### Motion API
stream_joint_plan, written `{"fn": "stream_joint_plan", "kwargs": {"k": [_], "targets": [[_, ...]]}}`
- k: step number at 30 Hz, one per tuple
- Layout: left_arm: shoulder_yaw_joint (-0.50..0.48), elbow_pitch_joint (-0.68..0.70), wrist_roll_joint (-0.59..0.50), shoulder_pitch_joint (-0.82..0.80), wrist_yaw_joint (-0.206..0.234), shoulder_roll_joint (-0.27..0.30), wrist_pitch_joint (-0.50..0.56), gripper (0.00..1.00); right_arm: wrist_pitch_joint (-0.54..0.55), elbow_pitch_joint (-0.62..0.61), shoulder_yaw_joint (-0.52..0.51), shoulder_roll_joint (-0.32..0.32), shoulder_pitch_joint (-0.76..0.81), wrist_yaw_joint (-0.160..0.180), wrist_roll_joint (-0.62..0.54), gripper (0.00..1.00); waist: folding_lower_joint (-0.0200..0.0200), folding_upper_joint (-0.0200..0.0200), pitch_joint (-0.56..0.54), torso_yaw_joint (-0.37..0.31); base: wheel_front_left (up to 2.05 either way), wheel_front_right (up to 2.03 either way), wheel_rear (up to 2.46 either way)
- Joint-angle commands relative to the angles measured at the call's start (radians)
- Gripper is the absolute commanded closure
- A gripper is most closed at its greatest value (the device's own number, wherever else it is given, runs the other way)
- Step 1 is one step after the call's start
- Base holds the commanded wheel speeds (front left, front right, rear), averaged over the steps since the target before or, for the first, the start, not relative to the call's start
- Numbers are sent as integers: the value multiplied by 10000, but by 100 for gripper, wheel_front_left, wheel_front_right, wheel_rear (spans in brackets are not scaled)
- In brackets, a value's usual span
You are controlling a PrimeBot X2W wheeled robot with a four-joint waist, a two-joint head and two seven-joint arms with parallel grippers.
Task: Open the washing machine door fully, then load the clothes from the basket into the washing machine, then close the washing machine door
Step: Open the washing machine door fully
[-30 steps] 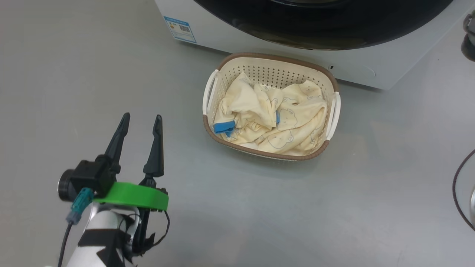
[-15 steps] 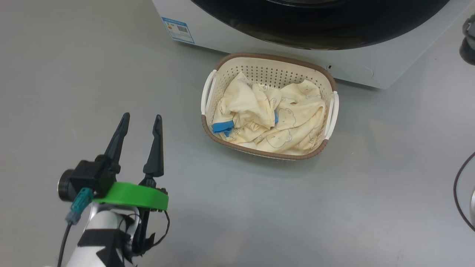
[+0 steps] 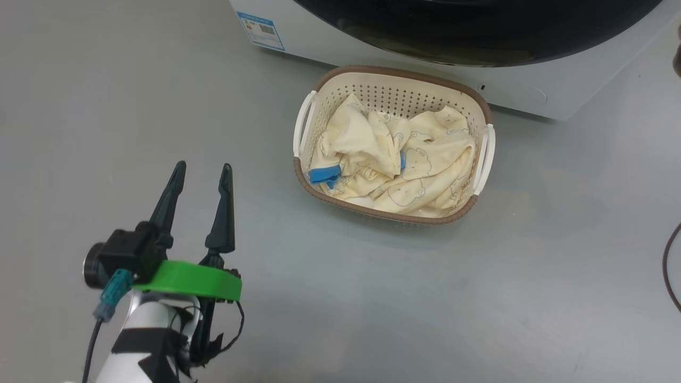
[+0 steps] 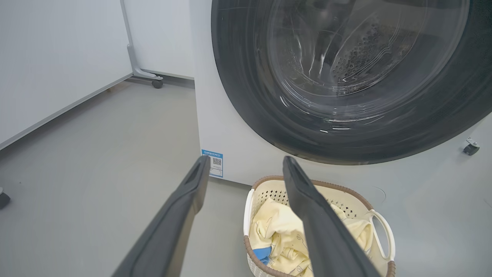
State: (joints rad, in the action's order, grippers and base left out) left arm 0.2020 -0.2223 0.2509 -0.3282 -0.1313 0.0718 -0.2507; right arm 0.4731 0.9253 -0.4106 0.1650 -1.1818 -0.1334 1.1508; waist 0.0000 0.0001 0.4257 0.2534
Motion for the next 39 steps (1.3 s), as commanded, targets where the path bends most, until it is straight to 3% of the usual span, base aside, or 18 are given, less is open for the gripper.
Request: {"fn": "stream_joint_plan", "kwargs": {"k": [1, 19, 39], "targets": [[-360, 368, 34, -197, 6, 158, -111, 0, 343, -349, 270, -301, -511, 27, -31, 100, 0, -1, -16, 4, 0, 0, 0], [-255, 568, -180, -197, 6, 338, -111, 0, 2800, -1077, 396, -556, 711, 27, -55, 100, 0, -1, -315, -304, 0, 0, 0], [-17, 508, -185, 89, 6, 555, -111, 0, 4856, -3313, 1068, -1115, 3059, 27, -16, 100, 0, -1, -1286, -554, 0, 0, 0]]}}
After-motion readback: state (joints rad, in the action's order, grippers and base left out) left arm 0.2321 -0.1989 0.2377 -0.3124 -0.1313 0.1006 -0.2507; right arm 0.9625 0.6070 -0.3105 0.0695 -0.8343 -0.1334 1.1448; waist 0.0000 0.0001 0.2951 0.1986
